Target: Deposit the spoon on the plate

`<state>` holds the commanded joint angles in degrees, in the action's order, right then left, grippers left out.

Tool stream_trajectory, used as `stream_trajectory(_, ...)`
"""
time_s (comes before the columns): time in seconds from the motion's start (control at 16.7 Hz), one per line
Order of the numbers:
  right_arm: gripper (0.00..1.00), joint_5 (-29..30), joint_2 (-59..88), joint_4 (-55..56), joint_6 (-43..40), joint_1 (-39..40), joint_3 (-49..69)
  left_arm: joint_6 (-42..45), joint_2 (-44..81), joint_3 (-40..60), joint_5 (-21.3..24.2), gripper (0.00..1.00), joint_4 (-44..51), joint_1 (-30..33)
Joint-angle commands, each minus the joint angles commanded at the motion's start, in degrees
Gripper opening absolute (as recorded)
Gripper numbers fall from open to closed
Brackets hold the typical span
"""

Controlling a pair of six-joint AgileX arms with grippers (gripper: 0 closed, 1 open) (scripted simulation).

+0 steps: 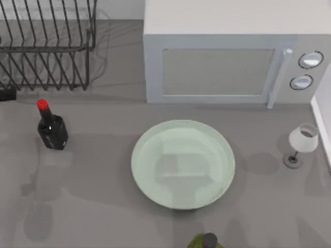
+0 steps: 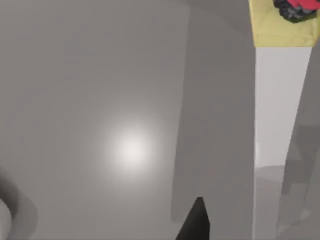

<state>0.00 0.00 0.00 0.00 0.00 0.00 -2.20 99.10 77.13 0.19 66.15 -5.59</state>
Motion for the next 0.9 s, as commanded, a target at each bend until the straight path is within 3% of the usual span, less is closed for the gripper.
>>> stream_trajectory(0.24,1.00,0.0,0.0,0.0,0.0,0.0,0.0,10.9,-2.0,9.2,1.0,0.00,1.8,7.9)
stream_trajectory(0.48,1.00,0.0,0.0,0.0,0.0,0.0,0.0,27.9,0.1,20.5,2.0,0.00,3.0,20.6)
stream_trajectory(0.72,1.00,0.0,0.0,0.0,0.0,0.0,0.0,43.1,9.4,27.2,1.7,0.00,3.5,35.0)
stream_trajectory(0.9,1.00,0.0,0.0,0.0,0.0,0.0,0.0,49.0,19.1,28.6,0.7,0.00,3.3,43.6)
